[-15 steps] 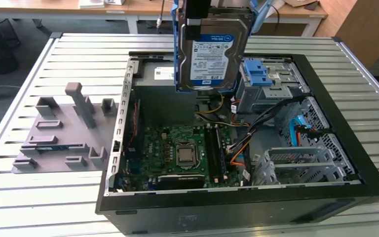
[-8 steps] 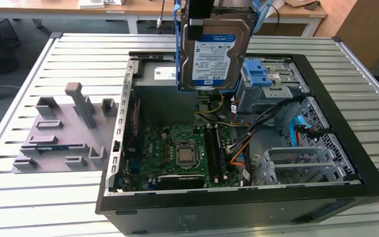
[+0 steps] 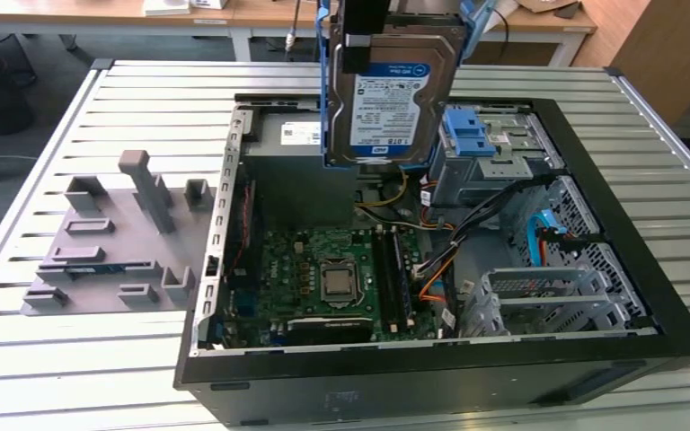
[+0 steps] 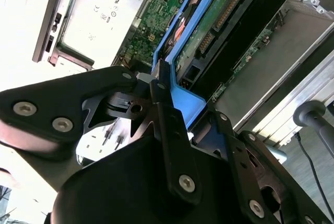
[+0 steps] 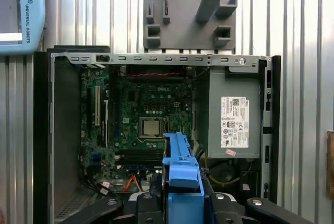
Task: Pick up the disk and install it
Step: 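Insert the disk into the insertion slot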
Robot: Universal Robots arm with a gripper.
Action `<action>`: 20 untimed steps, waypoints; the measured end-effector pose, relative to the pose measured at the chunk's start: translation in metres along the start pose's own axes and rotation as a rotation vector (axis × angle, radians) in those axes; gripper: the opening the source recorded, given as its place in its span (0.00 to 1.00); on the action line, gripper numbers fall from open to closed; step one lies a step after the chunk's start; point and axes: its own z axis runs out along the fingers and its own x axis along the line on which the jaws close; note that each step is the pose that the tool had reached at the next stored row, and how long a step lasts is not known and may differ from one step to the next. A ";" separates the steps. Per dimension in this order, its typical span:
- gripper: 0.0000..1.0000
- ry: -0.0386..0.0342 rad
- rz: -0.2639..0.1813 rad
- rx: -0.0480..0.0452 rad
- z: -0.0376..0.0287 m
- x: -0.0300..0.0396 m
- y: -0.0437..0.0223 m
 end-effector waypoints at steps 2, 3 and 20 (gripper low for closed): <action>0.36 0.0001 0.014 0.0000 0.0001 0.0001 -0.0001; 0.36 0.0003 0.014 0.0000 0.0000 0.0009 -0.0002; 0.36 -0.0488 0.015 -0.0012 0.0017 0.0287 -0.0006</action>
